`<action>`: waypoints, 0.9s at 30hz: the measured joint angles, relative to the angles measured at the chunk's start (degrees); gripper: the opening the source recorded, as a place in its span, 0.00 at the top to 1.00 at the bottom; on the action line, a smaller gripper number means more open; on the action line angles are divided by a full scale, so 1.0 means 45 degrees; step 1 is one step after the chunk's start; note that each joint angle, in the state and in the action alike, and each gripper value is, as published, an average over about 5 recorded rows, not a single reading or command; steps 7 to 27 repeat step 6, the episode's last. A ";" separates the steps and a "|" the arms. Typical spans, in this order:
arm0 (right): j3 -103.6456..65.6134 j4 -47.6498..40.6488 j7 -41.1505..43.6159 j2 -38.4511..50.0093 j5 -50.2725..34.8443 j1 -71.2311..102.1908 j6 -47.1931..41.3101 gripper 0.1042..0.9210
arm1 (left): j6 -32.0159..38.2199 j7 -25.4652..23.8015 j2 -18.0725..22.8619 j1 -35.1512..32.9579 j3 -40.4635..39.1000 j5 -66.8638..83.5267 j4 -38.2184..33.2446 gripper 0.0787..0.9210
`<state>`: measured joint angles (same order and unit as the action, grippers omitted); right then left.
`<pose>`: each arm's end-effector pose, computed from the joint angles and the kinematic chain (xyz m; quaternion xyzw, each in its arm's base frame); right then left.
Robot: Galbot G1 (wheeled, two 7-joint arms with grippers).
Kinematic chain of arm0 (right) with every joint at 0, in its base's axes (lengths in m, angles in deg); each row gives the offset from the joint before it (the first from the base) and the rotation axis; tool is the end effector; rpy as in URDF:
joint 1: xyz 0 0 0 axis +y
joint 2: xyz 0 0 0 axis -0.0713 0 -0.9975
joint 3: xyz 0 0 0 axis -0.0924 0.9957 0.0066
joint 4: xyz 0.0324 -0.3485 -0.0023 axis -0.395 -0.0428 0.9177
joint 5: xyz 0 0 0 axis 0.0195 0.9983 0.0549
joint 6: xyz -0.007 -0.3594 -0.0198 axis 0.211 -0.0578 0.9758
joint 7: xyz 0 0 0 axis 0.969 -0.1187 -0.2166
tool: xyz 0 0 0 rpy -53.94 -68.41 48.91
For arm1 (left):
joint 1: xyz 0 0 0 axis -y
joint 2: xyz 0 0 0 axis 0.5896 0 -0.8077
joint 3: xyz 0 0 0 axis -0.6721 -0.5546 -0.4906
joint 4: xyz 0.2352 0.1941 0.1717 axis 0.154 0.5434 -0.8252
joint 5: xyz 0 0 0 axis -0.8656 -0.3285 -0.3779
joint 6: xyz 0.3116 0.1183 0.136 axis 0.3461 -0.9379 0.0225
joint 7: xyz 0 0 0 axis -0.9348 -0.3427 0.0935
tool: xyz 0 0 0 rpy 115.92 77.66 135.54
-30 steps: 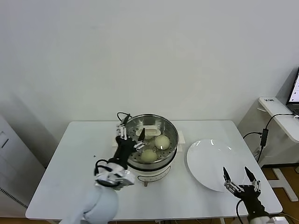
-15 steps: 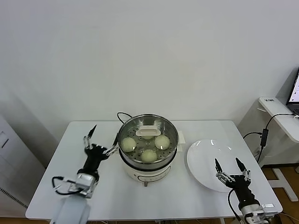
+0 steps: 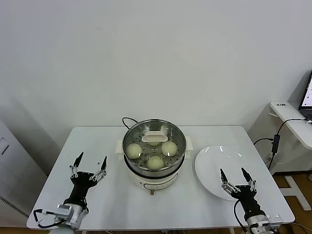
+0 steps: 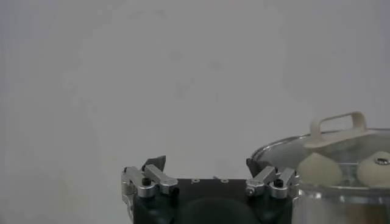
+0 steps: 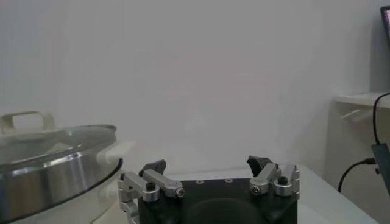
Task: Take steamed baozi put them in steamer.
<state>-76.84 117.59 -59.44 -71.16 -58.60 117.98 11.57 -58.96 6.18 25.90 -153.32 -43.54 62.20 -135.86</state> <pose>0.1718 -0.1333 -0.3409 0.0194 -0.9988 -0.0395 0.0217 0.2014 0.0562 -0.3030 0.0439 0.9953 0.0804 0.0324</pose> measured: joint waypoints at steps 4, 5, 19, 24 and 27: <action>0.0063 -0.0062 0.0062 -0.0072 0.0071 -0.0013 0.0009 0.12 | 0.0164 -0.0205 0.0182 -0.0253 0.0223 0.0230 0.0027 0.12; 0.0072 -0.0067 0.0069 -0.0079 0.0077 -0.0015 0.0009 0.12 | 0.0181 -0.0227 0.0197 -0.0280 0.0246 0.0255 0.0029 0.12; 0.0080 -0.0072 0.0075 -0.0084 0.0082 -0.0019 0.0009 0.12 | 0.0197 -0.0245 0.0209 -0.0306 0.0266 0.0279 0.0032 0.12; 0.0080 -0.0072 0.0075 -0.0084 0.0082 -0.0019 0.0009 0.12 | 0.0197 -0.0245 0.0209 -0.0306 0.0266 0.0279 0.0032 0.12; 0.0080 -0.0072 0.0075 -0.0084 0.0082 -0.0019 0.0009 0.12 | 0.0197 -0.0245 0.0209 -0.0306 0.0266 0.0279 0.0032 0.12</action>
